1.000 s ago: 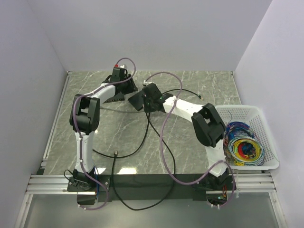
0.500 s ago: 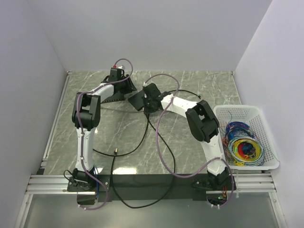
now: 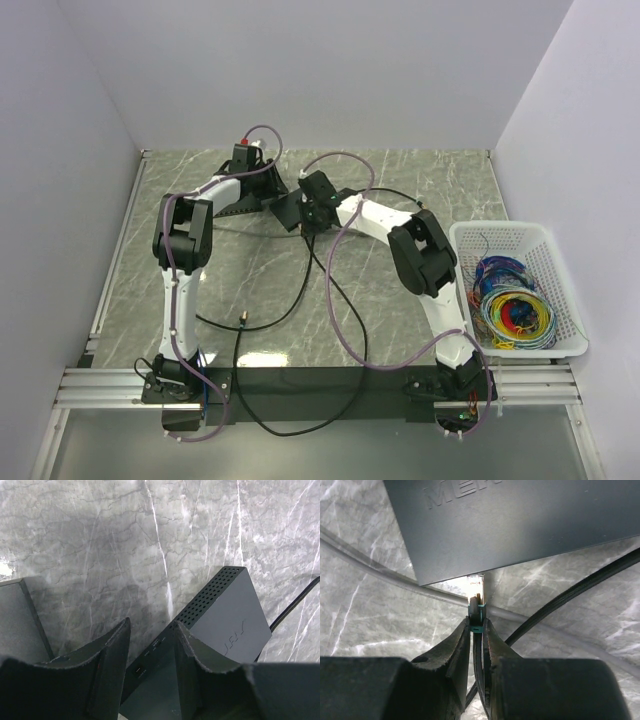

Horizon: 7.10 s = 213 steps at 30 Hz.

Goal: Insert the plug into the switch port

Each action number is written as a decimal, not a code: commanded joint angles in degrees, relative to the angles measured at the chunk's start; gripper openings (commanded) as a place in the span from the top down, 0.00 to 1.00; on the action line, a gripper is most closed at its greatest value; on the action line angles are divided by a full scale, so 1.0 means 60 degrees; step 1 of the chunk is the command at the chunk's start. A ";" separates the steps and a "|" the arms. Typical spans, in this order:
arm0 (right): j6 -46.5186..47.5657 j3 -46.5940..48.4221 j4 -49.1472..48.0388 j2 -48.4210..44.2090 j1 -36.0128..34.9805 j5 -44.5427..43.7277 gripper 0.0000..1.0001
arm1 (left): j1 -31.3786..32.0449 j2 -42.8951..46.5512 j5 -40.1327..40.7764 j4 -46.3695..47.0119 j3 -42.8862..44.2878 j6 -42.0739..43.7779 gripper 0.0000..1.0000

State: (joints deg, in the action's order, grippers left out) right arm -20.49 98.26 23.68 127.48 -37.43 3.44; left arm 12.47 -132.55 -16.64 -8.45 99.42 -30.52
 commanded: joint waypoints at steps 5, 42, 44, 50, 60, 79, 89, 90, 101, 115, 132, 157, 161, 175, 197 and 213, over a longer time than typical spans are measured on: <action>0.0207 0.0191 0.0096 -0.0226 0.0276 -0.0310 1.00 | 0.0046 0.0105 -0.0199 0.0016 0.0524 0.0283 0.54; 0.0090 -0.0965 -0.0211 -0.0709 -0.0046 -0.0237 1.00 | -0.0174 -0.0203 -0.0214 -0.0233 0.0848 -0.0216 0.53; 0.0075 -0.0981 -0.0241 -0.0710 -0.0031 -0.0222 1.00 | -0.0188 -0.0188 -0.0273 -0.0189 0.0833 -0.0172 0.53; 0.0090 -0.0571 -0.0124 -0.0432 0.0086 -0.0208 1.00 | -0.0174 -0.0042 -0.0507 -0.0027 0.0613 -0.0025 0.53; 0.0192 0.0526 0.0300 0.0227 0.0203 -0.0120 1.00 | -0.0145 -0.0159 -0.0742 -0.0086 0.0803 0.0297 0.53; 0.0192 0.1025 0.0476 0.0461 0.0232 -0.0340 1.00 | -0.0115 0.0017 -0.0859 0.0090 0.0525 0.0341 0.54; 0.0251 0.2139 0.0741 0.1282 0.0423 -0.0237 1.00 | -0.0145 -0.0524 -0.0888 -0.0144 0.1169 0.0297 0.54; 0.0251 0.2081 0.0726 0.1283 0.0423 -0.0237 1.00 | -0.0145 -0.0656 -0.0917 -0.0159 0.1315 0.0283 0.53; 0.0090 0.1026 0.0316 0.0755 0.0101 -0.0134 1.00 | -0.0130 -0.1112 -0.1005 -0.0160 0.1390 0.0209 0.53; -0.0144 0.1348 0.0682 0.0814 -0.0017 0.0071 1.00 | -0.0072 -0.0291 -0.1064 0.0206 0.0116 0.0195 0.54; -0.0437 0.1012 0.0682 0.0184 -0.0558 0.0027 1.00 | 0.0133 0.0880 -0.0698 0.0792 -0.2095 -0.0127 0.54; -0.0437 -0.2635 -0.0475 -0.1851 -0.0691 -0.0748 1.00 | 0.0017 0.1628 -0.0126 0.1027 -0.3738 -0.0201 0.56; -0.0335 -0.2622 -0.0504 -0.1853 -0.0573 -0.0779 1.00 | 0.0016 0.1409 -0.0214 0.0939 -0.3152 -0.0084 0.55; -0.0188 -0.1040 -0.0109 -0.0872 -0.0354 -0.0720 1.00 | 0.0031 0.0940 -0.0727 0.1173 -0.2580 0.0238 0.55; 0.0338 -0.0204 -0.0036 -0.0241 -0.0222 -0.0164 1.00 | 0.0338 0.0910 -0.1225 0.0910 -0.2405 0.1380 0.54; 0.2111 -0.0687 -0.0840 -0.0856 -0.0178 0.0348 1.00 | 0.0500 0.0413 -0.2440 0.0031 -0.1745 0.2230 0.55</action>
State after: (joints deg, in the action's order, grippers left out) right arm -11.31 94.45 23.97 124.97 -38.96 3.68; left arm 13.58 -127.26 -26.85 -3.05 88.77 -19.18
